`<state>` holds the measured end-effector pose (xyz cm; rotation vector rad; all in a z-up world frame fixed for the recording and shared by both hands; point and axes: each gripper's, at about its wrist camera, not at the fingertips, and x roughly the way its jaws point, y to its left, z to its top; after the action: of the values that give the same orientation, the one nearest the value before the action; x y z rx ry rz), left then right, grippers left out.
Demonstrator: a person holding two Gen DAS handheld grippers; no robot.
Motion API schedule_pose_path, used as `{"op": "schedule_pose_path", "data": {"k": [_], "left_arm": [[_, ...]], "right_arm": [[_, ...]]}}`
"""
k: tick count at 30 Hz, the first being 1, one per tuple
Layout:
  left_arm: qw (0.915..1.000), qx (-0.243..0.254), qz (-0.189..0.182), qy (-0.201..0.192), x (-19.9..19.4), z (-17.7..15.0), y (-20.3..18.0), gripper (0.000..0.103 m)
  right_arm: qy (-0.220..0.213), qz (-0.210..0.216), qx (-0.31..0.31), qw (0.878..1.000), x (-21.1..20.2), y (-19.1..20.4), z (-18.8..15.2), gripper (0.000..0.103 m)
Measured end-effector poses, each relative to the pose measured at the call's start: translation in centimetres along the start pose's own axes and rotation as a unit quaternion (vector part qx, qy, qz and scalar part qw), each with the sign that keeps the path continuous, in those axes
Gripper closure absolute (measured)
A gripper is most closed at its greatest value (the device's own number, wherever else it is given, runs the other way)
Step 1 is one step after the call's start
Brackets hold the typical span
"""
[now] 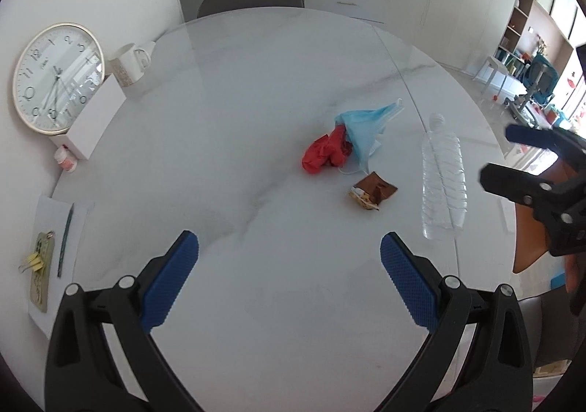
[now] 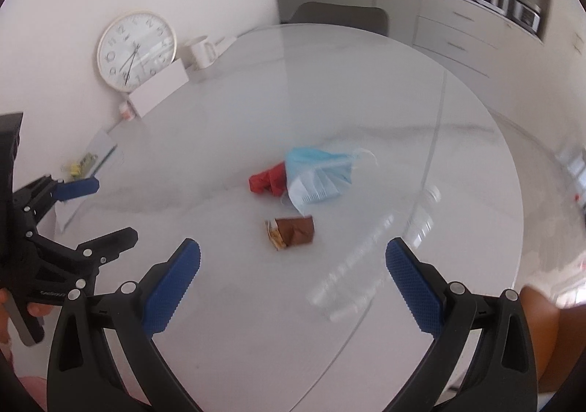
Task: Collect trash
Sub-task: 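Move both tools back over the table toward the red cloth and blue mask, then grasp the blue face mask with the right tool while the left tool grasps the red cloth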
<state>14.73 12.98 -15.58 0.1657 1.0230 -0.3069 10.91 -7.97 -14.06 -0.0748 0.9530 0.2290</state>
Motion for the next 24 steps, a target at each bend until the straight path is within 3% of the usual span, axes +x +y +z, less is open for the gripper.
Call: {"op": "schedule_pose_path", "data": {"k": [6, 10, 12, 14, 17, 24], "left_arm": [[0.9996, -0.006, -0.026, 0.005, 2.7, 1.2, 0.8, 0.008], [0.9983, -0.009, -0.055, 0.018, 4.7, 1.6, 0.4, 0.008], [0.9972, -0.001, -0.07, 0.024, 5.7, 1.7, -0.3, 0.008], [0.9964, 0.011, -0.08, 0.028, 6.6, 1.9, -1.0, 0.008], [0.9953, 0.033, -0.086, 0.03, 7.9, 2.5, -2.0, 0.008], [0.9957, 0.039, -0.078, 0.03, 9.9, 4.1, -0.7, 0.008]], "right_arm": [[0.02, -0.004, -0.061, 0.998, 3.8, 0.8, 2.6, 0.002], [0.03, -0.021, -0.028, 0.999, 5.0, -1.1, 3.2, 0.002], [0.034, -0.012, 0.008, 0.999, 5.7, -2.7, 3.6, 0.002], [0.047, -0.009, 0.004, 0.999, 6.8, -3.3, 4.3, 0.002], [0.047, -0.014, -0.056, 0.997, 8.1, -2.4, 5.4, 0.002], [0.06, 0.034, -0.191, 0.979, 12.6, 0.9, 7.4, 0.002]]}}
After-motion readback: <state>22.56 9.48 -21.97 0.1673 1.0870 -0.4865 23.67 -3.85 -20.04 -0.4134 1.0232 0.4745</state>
